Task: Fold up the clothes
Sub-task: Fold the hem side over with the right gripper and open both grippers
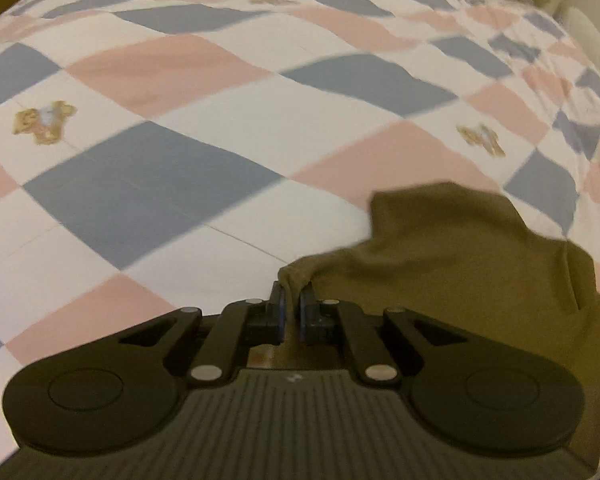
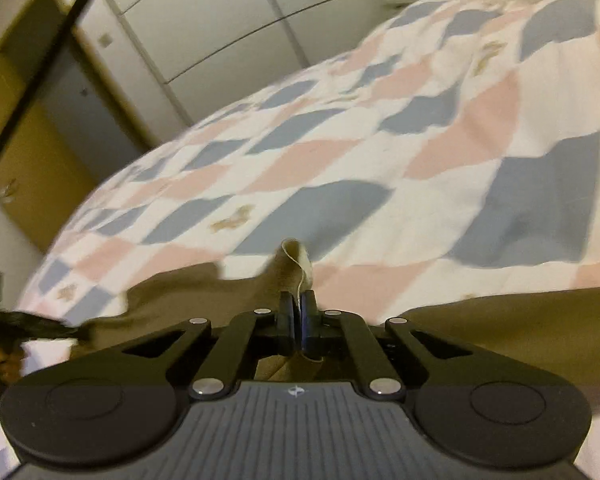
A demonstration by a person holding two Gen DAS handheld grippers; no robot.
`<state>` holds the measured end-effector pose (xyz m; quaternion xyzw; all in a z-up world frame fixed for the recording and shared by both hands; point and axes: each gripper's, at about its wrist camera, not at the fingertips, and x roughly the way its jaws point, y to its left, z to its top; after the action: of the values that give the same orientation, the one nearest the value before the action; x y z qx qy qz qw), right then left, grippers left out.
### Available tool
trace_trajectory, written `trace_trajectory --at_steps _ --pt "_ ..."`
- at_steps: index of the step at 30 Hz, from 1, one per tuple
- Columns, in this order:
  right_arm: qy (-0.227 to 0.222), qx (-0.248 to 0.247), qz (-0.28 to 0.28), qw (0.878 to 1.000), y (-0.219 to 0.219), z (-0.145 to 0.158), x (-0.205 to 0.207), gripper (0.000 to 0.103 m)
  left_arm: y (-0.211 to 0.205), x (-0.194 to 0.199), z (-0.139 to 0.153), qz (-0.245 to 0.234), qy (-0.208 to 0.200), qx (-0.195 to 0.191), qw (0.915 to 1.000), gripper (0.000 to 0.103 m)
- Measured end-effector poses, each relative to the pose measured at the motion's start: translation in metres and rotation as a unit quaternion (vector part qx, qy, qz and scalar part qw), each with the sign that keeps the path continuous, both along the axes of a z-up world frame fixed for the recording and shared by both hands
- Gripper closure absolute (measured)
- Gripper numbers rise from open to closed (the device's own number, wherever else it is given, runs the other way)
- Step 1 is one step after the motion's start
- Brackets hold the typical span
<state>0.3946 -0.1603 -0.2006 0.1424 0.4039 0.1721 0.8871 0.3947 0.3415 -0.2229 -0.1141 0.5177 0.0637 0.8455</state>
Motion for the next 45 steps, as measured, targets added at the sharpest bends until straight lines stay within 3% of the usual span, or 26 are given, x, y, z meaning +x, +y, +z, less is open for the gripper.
trace_trajectory --at_steps 3,9,12,18,21,25,27,28,29,32,34,37,39,42,45 --pt "0.078 -0.035 -0.031 0.996 -0.013 -0.031 0.010 0.100 -0.003 0.001 -0.008 -0.007 0.011 0.013 0.9998 0.098" --pt "0.092 -0.026 -0.023 0.995 -0.017 -0.034 0.009 0.099 -0.001 0.003 -0.013 0.012 0.018 0.013 0.9997 0.093" --pt "0.098 -0.025 -0.016 0.995 -0.018 -0.034 0.014 0.091 -0.001 0.000 -0.003 0.012 0.012 0.008 0.9998 0.090" --pt "0.103 -0.015 -0.025 0.994 -0.016 -0.031 0.010 0.085 0.002 -0.048 0.029 0.024 -0.002 -0.065 0.9976 0.073" --pt "0.104 -0.008 -0.034 0.994 -0.017 -0.031 0.007 0.083 -0.015 -0.079 0.027 0.006 0.025 -0.100 0.9947 0.062" --pt "0.104 -0.003 -0.038 0.994 -0.016 -0.029 0.003 0.080 -0.038 -0.103 0.004 0.000 0.067 -0.132 0.9889 0.062" --pt "0.103 -0.002 -0.036 0.994 -0.016 -0.028 0.001 0.082 -0.045 -0.109 -0.009 0.009 0.074 -0.132 0.9884 0.071" --pt "0.101 -0.002 -0.032 0.994 -0.016 -0.026 0.001 0.089 -0.048 -0.112 -0.015 0.014 0.077 -0.132 0.9881 0.088" --pt "0.099 0.003 -0.026 0.995 -0.016 -0.023 0.000 0.094 -0.048 -0.114 -0.016 0.014 0.074 -0.122 0.9898 0.097" --pt "0.098 0.024 -0.009 0.995 -0.017 -0.017 -0.002 0.096 -0.043 -0.122 -0.008 -0.012 0.052 -0.104 0.9931 0.097" --pt "0.100 0.023 -0.001 0.995 -0.016 -0.015 -0.005 0.099 -0.039 -0.125 -0.005 -0.024 0.057 -0.066 0.9959 0.097" --pt "0.123 -0.038 -0.018 0.992 -0.011 -0.029 -0.005 0.099 -0.043 -0.121 -0.007 -0.026 0.071 -0.038 0.9964 0.092" --pt "0.117 -0.046 -0.036 0.991 -0.014 -0.031 -0.006 0.098 -0.046 -0.118 -0.008 -0.027 0.080 -0.021 0.9962 0.090" --pt "0.077 -0.046 -0.053 0.995 -0.016 -0.013 -0.015 0.081 -0.057 -0.123 0.008 -0.022 0.061 0.040 0.9971 0.085" --pt "0.047 -0.013 -0.023 0.999 -0.014 -0.001 -0.027 0.081 -0.058 -0.133 0.028 0.013 0.029 0.042 0.9986 0.087"
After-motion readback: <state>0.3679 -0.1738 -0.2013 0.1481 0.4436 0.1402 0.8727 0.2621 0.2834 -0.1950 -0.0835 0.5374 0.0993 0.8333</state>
